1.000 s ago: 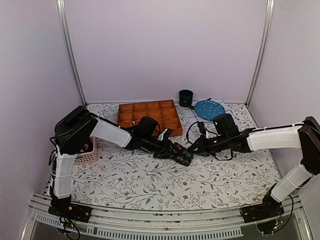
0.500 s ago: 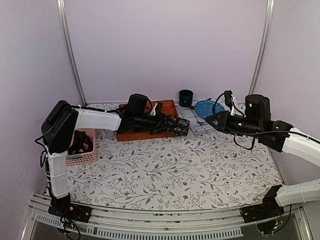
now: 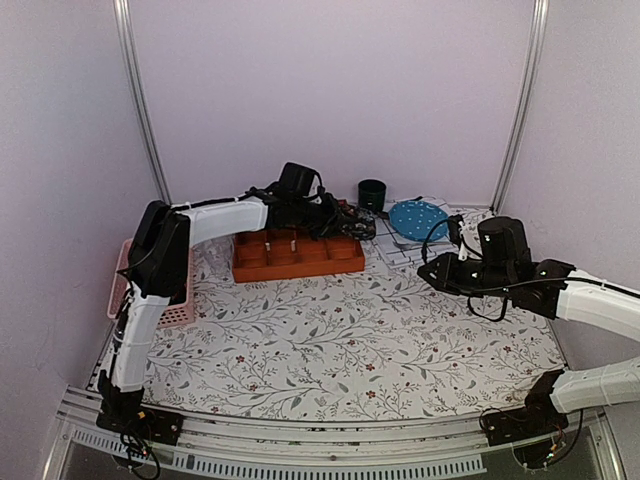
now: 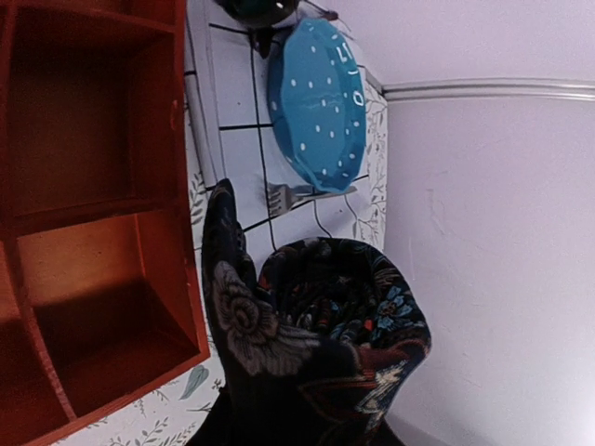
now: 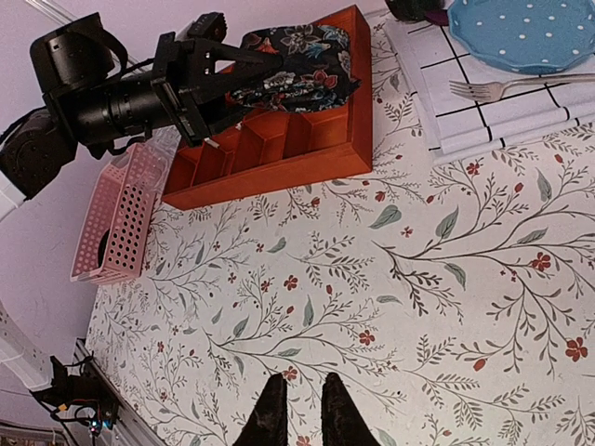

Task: Roll the ties
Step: Place the tie in the storage box.

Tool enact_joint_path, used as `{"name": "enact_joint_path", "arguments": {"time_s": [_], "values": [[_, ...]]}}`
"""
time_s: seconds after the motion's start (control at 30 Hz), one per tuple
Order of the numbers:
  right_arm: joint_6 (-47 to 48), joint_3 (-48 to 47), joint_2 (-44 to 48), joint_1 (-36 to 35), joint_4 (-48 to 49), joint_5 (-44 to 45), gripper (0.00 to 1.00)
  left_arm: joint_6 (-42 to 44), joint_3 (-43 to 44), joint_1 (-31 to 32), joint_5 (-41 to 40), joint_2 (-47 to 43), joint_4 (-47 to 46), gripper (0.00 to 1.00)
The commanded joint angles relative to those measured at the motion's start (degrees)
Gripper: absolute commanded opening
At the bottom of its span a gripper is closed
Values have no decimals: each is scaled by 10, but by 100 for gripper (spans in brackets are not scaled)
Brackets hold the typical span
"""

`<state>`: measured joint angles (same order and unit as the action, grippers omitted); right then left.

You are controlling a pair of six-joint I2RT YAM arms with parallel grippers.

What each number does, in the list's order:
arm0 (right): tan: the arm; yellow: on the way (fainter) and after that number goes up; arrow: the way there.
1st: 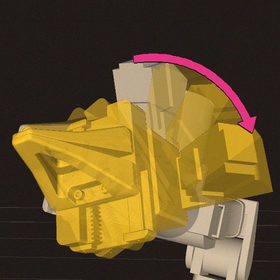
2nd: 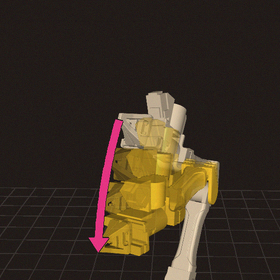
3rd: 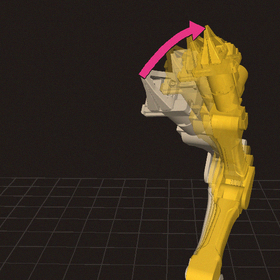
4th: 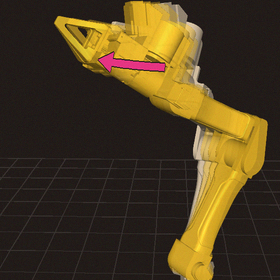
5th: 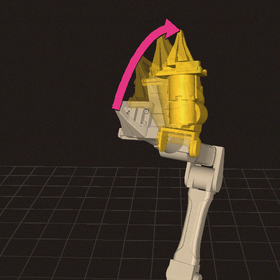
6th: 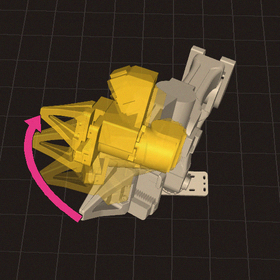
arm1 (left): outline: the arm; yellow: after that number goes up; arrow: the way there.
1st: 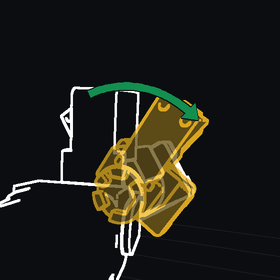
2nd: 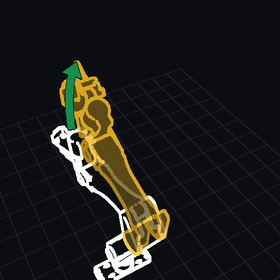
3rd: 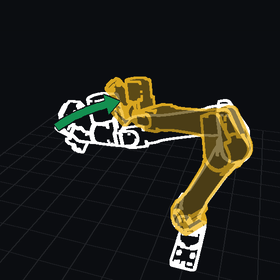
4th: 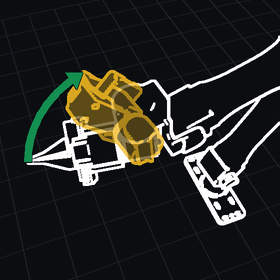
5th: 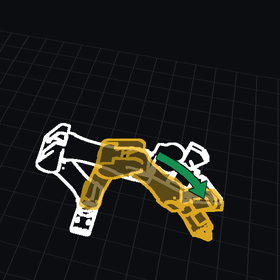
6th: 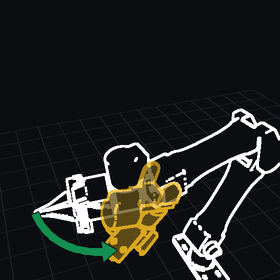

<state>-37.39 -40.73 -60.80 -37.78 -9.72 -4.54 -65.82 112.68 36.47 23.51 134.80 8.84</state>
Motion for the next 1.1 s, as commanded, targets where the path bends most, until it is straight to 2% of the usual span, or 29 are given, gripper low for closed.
{"name": "enact_joint_path", "arguments": {"time_s": [0.0,0.5,1.07], "values": [[14,10,32,5,-11,34,13,-8,55,0,-40,24,113,0],[18,23,42,6,-7,45,13,-22,142,-1,2,88,194,0],[20,33,51,7,-9,50,13,42,155,-27,-79,97,328,0]]}}
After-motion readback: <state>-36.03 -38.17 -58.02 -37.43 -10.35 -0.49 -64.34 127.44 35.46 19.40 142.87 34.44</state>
